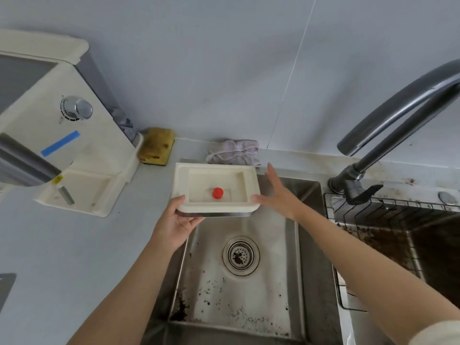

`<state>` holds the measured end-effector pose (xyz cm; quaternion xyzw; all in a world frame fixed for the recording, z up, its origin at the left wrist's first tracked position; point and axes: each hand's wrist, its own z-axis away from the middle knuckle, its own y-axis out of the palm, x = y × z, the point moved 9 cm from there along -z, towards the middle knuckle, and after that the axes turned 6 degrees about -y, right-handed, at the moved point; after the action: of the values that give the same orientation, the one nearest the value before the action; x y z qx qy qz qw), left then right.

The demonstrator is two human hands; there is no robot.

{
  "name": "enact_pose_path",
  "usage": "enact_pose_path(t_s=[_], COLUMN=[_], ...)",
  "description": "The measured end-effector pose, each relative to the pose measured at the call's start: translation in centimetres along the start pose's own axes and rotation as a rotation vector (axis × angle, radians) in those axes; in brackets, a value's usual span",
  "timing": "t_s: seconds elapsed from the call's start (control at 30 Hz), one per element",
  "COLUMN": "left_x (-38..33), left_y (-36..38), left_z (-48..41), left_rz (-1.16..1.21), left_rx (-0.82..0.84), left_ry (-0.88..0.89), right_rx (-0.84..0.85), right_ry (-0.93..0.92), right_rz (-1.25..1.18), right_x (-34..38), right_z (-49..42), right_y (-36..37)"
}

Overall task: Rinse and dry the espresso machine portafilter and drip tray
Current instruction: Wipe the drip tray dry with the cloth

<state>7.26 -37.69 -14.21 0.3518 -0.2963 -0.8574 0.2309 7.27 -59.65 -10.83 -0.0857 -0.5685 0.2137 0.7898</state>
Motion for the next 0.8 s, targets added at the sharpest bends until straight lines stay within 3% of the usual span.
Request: enact_pose_path(t_s=[0.2, 0.37, 0.57, 0.8], left_x=[-1.0, -1.3, -1.4, -0.9], left_y=[-1.7, -3.0, -3.6, -3.9], left_z=[-0.7, -0.6, -0.9, -1.1], left_rz=[0.038, 0.083, 0.069, 0.045], left_rx=[0.004, -0.015, 0.018, 0.052], left_ry=[0.011, 0.016, -0.012, -0.023], right_rx=[-0.111, 0.055, 0.116, -0.084], right_ry=[-0.160, -0.219, -0.255, -0.262], right_rz=[0.352, 0.714, 1.014, 1.145], right_x=[4.7, 4.5, 3.6, 3.7], right_z=[-6.8, -12.2, -15.4, -15.7], right_y=[-3.2, -0.7, 1.4, 1.6])
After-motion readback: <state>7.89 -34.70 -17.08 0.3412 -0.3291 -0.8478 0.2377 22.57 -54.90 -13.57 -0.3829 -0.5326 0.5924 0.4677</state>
